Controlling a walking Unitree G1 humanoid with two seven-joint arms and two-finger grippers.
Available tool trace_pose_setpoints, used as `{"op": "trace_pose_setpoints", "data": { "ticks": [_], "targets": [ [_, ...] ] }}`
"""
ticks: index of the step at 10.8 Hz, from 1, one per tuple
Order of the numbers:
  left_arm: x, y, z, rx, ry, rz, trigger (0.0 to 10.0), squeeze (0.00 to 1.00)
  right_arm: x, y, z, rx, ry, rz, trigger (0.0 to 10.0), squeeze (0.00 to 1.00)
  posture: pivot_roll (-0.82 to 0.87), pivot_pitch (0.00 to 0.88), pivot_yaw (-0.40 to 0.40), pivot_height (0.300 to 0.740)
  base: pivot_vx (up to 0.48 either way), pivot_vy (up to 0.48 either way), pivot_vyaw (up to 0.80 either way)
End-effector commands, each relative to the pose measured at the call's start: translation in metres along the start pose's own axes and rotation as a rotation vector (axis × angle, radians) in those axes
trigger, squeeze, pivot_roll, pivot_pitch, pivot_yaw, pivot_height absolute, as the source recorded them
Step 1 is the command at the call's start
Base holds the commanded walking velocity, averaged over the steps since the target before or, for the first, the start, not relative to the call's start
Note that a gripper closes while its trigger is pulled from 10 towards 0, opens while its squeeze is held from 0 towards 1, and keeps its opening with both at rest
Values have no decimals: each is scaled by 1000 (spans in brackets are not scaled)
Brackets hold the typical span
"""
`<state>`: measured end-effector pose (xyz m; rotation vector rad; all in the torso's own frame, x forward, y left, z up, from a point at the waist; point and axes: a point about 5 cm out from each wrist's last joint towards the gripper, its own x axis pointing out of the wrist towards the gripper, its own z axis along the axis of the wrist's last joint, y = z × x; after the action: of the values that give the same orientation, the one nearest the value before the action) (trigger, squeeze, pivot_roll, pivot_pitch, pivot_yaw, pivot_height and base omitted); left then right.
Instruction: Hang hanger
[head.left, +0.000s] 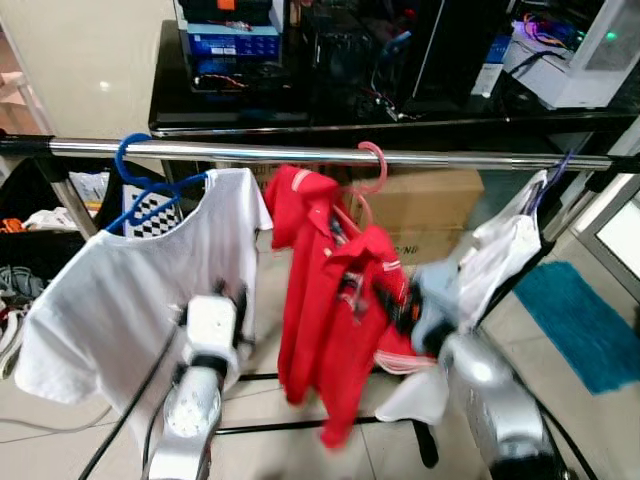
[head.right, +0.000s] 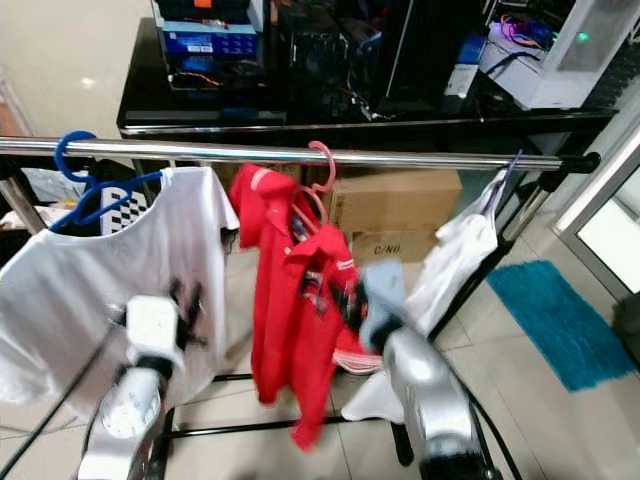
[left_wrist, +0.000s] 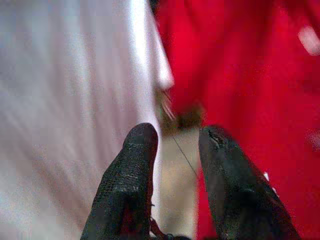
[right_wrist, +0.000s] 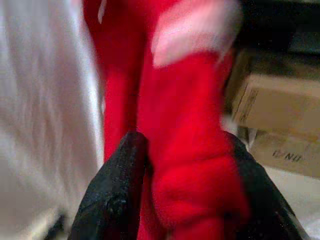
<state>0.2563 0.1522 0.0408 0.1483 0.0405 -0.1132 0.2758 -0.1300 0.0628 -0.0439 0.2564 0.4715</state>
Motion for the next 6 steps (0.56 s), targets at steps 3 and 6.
{"op": "trace_pose_setpoints", "data": {
  "ticks": [3,6],
  "targets": [
    [-20,-9,-43,23,171,-105,10000,0,-14,-1,-56,-72,188,74,10000,0,216,66,-65,740,0,0,0],
    [-34,-7,-75,53,332,-154,10000,0,-28,-13,-94,-10,339,60,10000,0,205,60,-67,740,0,0,0]
  ]
}}
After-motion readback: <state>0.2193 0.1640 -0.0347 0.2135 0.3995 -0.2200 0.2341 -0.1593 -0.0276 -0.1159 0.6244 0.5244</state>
